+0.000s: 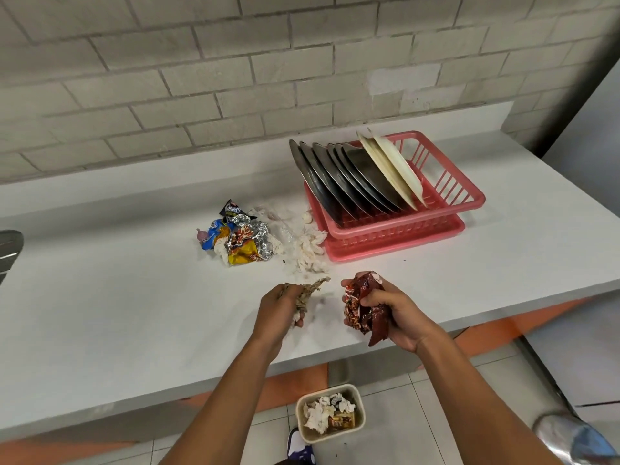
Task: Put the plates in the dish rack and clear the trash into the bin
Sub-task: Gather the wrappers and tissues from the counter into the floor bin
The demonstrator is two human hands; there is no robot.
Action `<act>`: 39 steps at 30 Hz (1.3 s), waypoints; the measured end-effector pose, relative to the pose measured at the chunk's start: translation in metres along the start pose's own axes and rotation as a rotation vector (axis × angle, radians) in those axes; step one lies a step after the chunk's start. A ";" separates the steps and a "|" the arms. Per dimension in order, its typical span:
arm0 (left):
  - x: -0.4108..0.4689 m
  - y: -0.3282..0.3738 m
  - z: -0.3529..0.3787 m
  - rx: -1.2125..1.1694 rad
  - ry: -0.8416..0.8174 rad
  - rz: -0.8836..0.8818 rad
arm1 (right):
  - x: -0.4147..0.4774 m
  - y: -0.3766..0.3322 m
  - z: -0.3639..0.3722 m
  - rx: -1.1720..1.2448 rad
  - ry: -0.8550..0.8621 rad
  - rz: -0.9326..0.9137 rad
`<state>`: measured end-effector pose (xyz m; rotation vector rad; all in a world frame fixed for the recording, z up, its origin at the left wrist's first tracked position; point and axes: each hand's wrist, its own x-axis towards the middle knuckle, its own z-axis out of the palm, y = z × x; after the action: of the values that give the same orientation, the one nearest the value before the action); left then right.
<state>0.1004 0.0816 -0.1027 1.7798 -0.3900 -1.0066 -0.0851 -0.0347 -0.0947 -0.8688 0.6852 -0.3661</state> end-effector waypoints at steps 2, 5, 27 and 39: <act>-0.022 -0.002 0.004 0.015 -0.006 0.034 | -0.016 0.001 -0.009 -0.039 -0.051 0.016; -0.058 -0.017 0.017 0.041 -0.005 0.063 | -0.047 0.005 -0.029 -0.143 -0.135 0.055; -0.047 -0.282 0.077 0.378 0.157 -0.147 | -0.017 0.251 -0.129 -0.744 0.116 0.191; 0.138 -0.556 0.093 0.847 -0.073 0.002 | 0.162 0.493 -0.242 -1.262 -0.182 0.073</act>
<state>0.0088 0.1764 -0.6674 2.4819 -0.9680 -0.9730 -0.1198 0.0343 -0.6617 -2.0286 0.7495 0.2825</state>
